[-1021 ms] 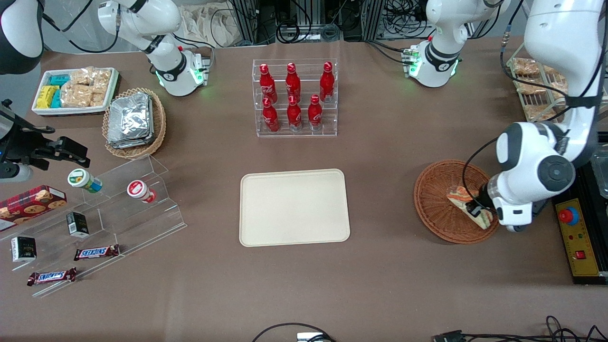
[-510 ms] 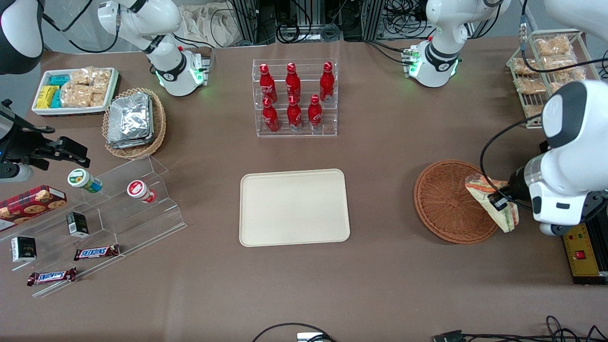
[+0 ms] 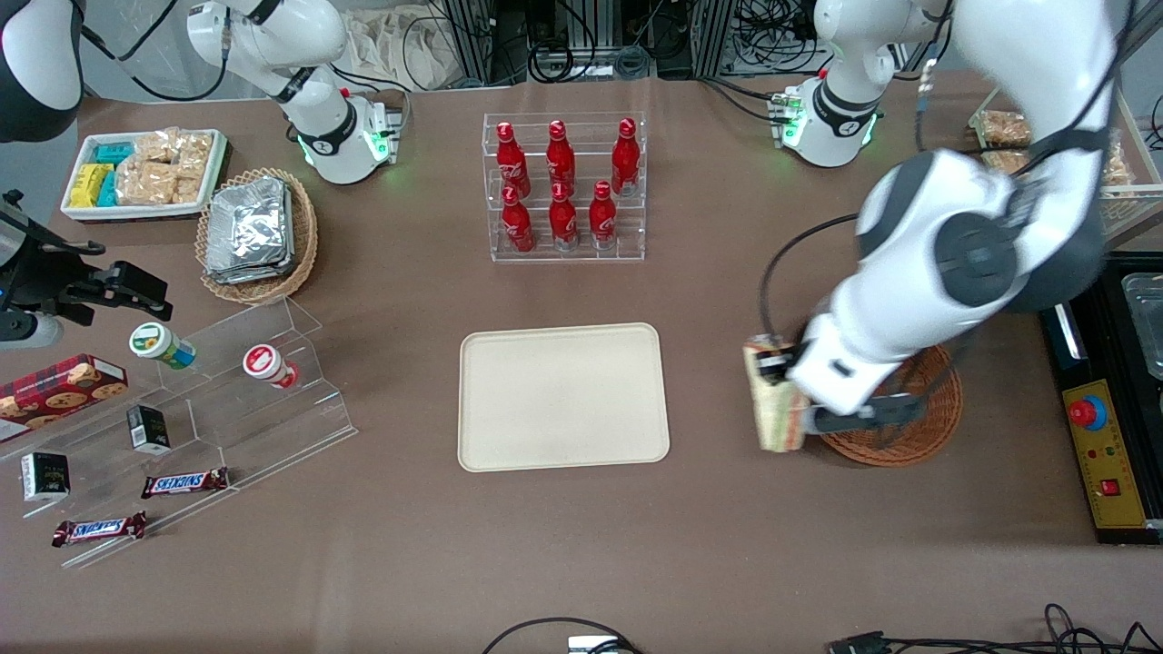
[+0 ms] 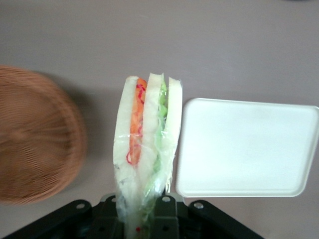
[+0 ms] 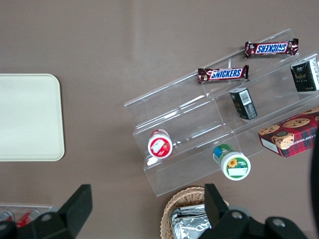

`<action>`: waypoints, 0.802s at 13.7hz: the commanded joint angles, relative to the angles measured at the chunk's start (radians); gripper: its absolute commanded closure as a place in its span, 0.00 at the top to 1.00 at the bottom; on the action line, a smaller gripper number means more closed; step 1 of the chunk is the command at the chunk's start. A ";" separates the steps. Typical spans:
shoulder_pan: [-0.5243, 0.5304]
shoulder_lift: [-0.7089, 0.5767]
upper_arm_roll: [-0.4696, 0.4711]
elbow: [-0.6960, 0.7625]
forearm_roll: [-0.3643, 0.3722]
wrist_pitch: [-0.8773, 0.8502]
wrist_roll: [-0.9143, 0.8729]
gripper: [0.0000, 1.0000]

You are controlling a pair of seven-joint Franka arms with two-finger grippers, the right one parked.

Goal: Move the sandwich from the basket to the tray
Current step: 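Carry the sandwich over the beige tray with the left gripper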

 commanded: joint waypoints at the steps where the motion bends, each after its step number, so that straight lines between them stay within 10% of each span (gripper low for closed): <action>1: -0.107 0.150 0.003 0.052 0.022 0.079 -0.038 0.00; 8: -0.224 0.369 0.011 0.060 0.174 0.278 -0.220 0.01; 11: -0.241 0.397 0.011 0.057 0.177 0.278 -0.222 0.27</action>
